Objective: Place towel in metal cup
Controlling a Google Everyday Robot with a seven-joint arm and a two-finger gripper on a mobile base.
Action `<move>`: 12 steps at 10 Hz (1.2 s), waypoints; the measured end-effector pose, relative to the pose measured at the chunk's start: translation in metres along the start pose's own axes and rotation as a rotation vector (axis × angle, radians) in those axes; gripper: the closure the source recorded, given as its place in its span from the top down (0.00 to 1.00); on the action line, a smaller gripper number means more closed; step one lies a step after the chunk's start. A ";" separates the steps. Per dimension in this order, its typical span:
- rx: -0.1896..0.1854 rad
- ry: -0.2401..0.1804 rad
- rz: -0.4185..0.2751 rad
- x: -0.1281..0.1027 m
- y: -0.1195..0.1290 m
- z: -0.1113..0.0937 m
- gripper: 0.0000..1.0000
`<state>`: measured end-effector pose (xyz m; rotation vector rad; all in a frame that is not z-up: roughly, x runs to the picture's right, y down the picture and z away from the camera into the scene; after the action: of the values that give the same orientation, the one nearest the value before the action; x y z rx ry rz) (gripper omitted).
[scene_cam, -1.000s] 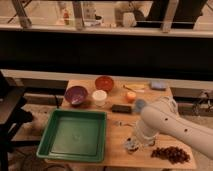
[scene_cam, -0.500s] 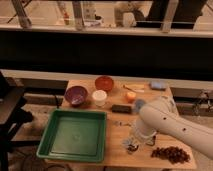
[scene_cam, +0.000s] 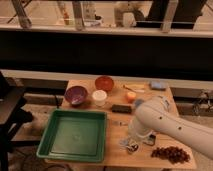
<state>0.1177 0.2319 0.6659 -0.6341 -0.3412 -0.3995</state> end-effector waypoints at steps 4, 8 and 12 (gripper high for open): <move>0.012 0.006 -0.001 0.007 -0.005 0.002 0.00; 0.012 0.010 0.003 0.011 -0.005 0.005 0.00; 0.007 0.024 -0.008 0.009 -0.002 0.005 0.14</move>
<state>0.1233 0.2313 0.6745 -0.6208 -0.3219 -0.4134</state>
